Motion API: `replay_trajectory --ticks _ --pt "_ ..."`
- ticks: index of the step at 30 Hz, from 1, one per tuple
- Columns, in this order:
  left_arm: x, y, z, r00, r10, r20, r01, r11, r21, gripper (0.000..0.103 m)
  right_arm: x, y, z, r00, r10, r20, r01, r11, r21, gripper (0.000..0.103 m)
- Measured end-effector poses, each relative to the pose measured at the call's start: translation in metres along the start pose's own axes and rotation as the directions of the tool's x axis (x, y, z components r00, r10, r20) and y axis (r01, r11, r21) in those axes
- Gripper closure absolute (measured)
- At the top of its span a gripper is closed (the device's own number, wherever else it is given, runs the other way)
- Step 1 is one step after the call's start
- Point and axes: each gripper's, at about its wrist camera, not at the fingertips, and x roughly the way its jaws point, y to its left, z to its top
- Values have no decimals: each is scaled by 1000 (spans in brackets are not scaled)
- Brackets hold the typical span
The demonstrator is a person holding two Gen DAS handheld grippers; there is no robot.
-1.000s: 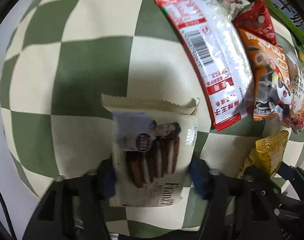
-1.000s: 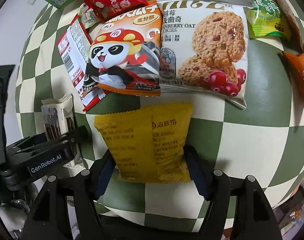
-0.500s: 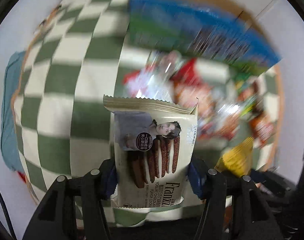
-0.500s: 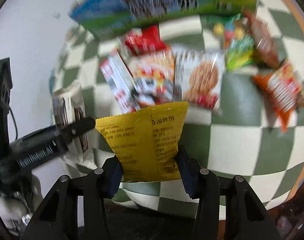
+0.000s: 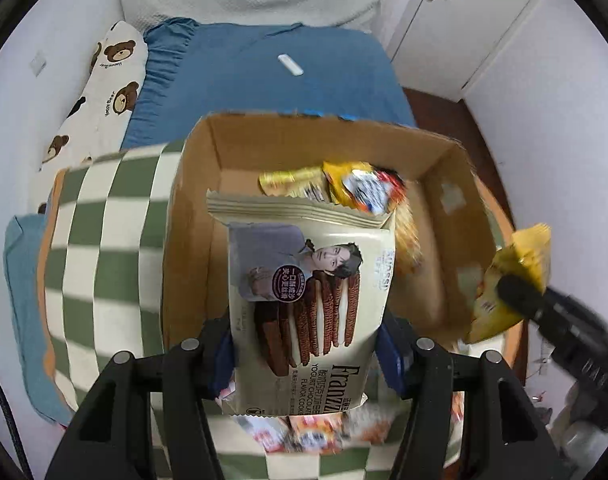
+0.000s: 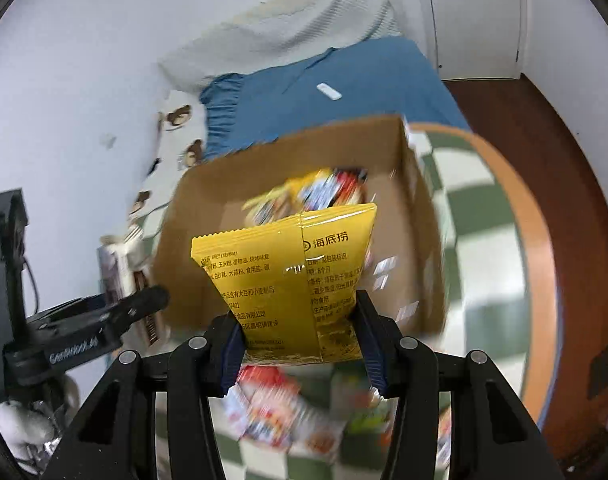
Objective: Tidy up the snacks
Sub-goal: 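Carry both packs into the cardboard box and open both tools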
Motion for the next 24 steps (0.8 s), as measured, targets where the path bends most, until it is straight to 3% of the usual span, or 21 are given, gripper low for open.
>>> replay_trajectory --ticks 2,7,14,16,17,18,19,20,21,24 --pt "18 2 31 999 39 -28 -39 999 -1 46 22 -5 34 999 -36 -30 35 999 -8 50" --pt "66 18 72 991 87 -101 -88 996 -10 46 70 -16 91 989 -96 -109 94 995 -27 50" --pt "106 41 103 980 91 -178 -100 994 -40 45 115 -27 119 979 -106 -171 103 994 -29 50" --pt "116 46 107 975 81 -206 -94 994 -52 45 131 -34 123 974 -110 -196 109 994 -14 40" --pt "121 49 108 972 66 -227 -84 994 -72 43 137 -36 126 970 -129 -207 130 992 -11 19" --pt "125 51 109 970 45 -240 -68 994 -88 36 143 -36 127 968 -139 -208 140 990 -11 8" --pt "129 53 109 969 19 -245 -44 994 -101 30 146 -37 127 968 -146 -204 147 989 -9 7" --pt "129 52 109 971 17 -240 -42 994 -99 16 146 -38 126 966 -159 -206 160 987 -9 7" --pt "130 51 109 973 34 -230 -56 994 -89 8 146 -38 123 965 -159 -211 161 987 -6 8" --pt "130 47 107 975 35 -220 -53 996 -78 8 149 -35 118 959 -178 -220 176 984 -26 7"
